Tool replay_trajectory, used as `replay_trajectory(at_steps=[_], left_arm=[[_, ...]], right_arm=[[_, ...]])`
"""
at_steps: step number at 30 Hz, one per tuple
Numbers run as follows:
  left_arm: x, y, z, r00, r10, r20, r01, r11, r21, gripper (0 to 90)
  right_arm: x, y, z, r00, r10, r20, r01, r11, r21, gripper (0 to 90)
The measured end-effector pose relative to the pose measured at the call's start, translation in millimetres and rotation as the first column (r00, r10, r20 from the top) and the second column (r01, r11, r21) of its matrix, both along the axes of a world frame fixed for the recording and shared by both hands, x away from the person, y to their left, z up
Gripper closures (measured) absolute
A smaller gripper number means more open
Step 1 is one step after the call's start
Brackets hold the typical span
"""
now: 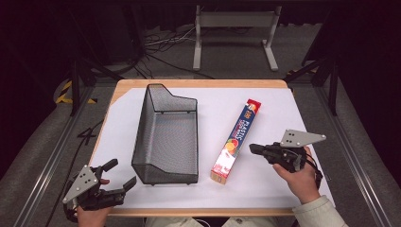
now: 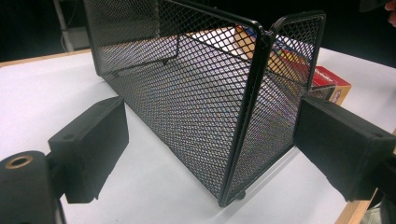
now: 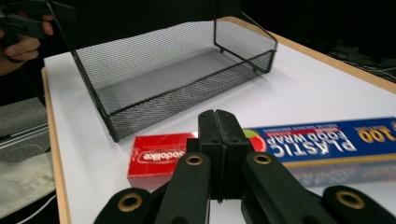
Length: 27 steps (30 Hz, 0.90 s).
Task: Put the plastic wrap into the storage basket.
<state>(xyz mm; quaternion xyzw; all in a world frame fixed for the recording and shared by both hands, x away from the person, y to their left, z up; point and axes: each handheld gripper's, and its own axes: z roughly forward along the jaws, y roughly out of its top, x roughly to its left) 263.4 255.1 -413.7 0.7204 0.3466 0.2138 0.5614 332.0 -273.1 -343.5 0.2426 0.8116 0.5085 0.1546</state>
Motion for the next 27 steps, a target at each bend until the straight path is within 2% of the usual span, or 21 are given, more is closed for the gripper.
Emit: replay_trajectory(at_steps=[5,9,15,21,23,27], left_arm=[[0.6,-1.9,-0.4,0.9999,-0.01,0.002,0.01,0.9999,0.012,11.1],[0.3,-1.3,-0.9,1.0,-0.007,-0.002,0.007,1.0,0.005,11.0],[0.6,-1.2,-1.1,1.0,-0.005,0.0,0.005,1.0,0.003,10.9],[0.4,-0.9,-1.1,1.0,-0.003,0.002,0.003,1.0,0.005,10.9],[0.4,-0.5,-1.1,1.0,-0.003,0.0,0.003,1.0,0.007,10.9],[0.6,0.1,-1.6,1.0,0.001,-0.001,-0.001,1.0,0.006,10.9]], right_arm=[[8.3,15.9,3.0,0.9989,0.044,-0.015,-0.043,0.999,0.02,90.0],[12.6,30.0,2.3,0.9977,0.067,0.005,-0.067,0.998,0.008,90.0],[16.8,45.2,3.4,0.9961,0.088,0.011,-0.088,0.996,-0.001,90.0],[23.9,69.0,0.1,0.9915,0.126,-0.03,-0.127,0.992,-0.016,90.0],[27.7,77.7,-3.4,0.9903,0.125,-0.061,-0.127,0.991,-0.038,90.0],[33.9,89.9,-10.8,0.9878,0.125,-0.093,-0.131,0.989,-0.067,90.0]])
